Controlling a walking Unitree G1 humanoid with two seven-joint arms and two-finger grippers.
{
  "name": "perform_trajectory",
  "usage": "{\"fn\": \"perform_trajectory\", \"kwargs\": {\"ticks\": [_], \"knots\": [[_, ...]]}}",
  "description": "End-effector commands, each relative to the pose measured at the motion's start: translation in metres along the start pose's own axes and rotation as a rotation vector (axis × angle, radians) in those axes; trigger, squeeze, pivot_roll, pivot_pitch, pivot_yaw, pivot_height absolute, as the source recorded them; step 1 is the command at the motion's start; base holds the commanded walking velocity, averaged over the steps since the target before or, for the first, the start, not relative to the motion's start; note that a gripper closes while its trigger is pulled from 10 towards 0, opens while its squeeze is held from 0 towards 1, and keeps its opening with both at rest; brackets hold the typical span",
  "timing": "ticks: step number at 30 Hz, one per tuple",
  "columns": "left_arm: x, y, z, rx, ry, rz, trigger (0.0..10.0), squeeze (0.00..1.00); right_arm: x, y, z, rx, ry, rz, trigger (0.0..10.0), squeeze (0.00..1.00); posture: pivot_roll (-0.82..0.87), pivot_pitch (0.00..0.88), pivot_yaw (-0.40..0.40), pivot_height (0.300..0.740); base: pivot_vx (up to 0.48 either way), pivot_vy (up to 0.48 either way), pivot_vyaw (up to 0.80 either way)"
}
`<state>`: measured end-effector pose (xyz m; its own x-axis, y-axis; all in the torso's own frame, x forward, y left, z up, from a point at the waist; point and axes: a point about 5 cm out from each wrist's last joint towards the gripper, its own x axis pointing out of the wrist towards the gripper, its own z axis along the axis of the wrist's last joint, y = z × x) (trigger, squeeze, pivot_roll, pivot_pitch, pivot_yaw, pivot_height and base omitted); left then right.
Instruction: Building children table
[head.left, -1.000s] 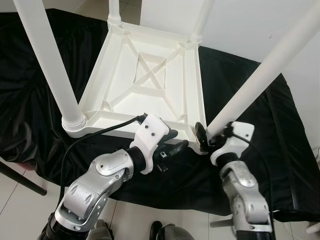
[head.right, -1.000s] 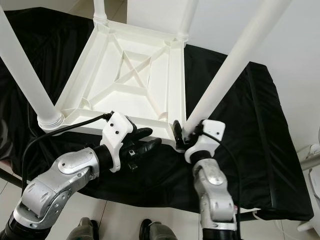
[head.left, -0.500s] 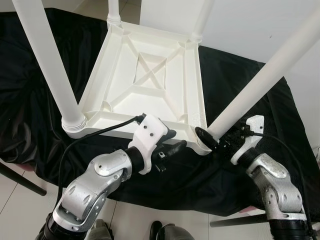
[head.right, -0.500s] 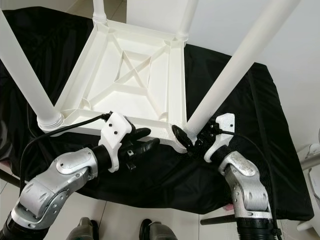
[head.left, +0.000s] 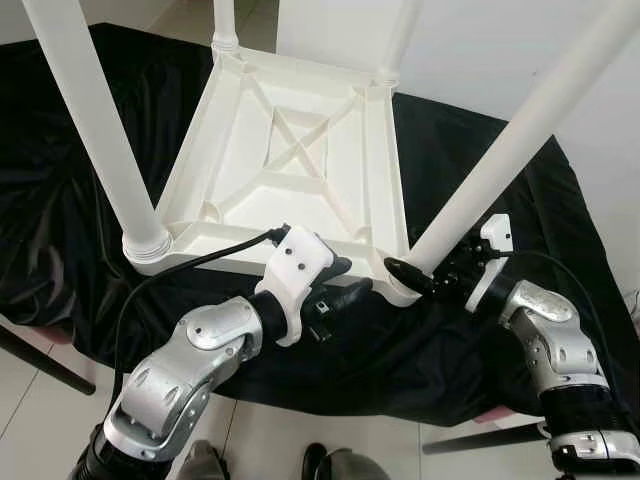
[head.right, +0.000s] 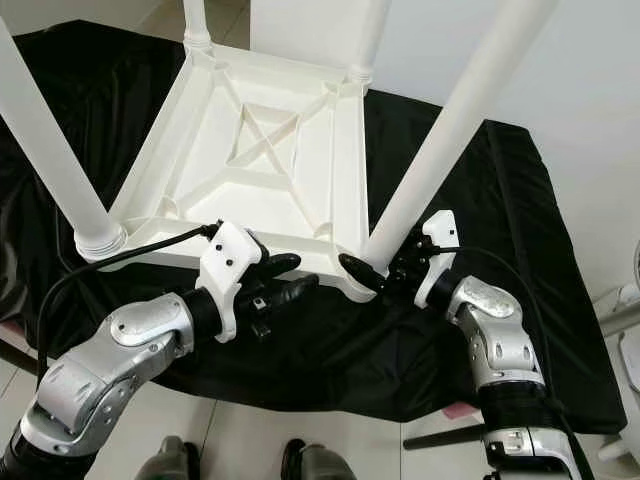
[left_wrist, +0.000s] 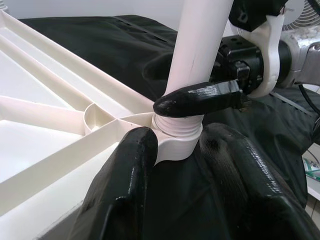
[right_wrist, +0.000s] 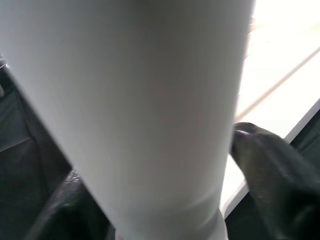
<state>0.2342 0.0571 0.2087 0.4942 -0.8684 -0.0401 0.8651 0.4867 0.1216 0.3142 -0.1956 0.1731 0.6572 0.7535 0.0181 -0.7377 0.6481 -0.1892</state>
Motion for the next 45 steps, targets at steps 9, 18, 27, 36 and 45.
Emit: {"fn": "perform_trajectory", "kwargs": {"ticks": [9,18,27,36,45], "knots": [[0.000,-0.002,0.000,-0.010,0.006,-0.019,10.0,0.00,-0.004,0.012,-0.007,0.073,-0.032,-0.039,0.0,0.00,0.08,0.183,-0.104,0.740,0.000,0.000,0.00],[0.000,-0.005,0.000,-0.018,0.006,-0.022,10.0,0.00,-0.004,0.030,0.002,0.150,-0.156,-0.258,0.0,0.00,0.08,0.193,-0.110,0.740,0.000,0.000,0.00],[0.000,-0.006,-0.001,-0.027,0.007,-0.022,10.0,0.00,-0.002,0.048,-0.005,0.172,-0.095,-0.523,0.0,0.00,0.08,0.202,-0.115,0.740,0.000,0.000,0.00],[-0.001,-0.007,-0.002,-0.028,0.010,-0.013,10.0,0.00,0.001,0.066,-0.005,0.209,-0.057,-0.860,0.0,0.00,0.10,0.199,-0.134,0.740,0.000,0.000,0.00],[0.000,-0.008,-0.002,-0.026,0.008,-0.022,10.0,0.00,0.006,0.075,-0.001,0.174,-0.005,-0.908,10.0,0.00,0.09,0.191,-0.135,0.740,0.000,0.000,0.00]]}}
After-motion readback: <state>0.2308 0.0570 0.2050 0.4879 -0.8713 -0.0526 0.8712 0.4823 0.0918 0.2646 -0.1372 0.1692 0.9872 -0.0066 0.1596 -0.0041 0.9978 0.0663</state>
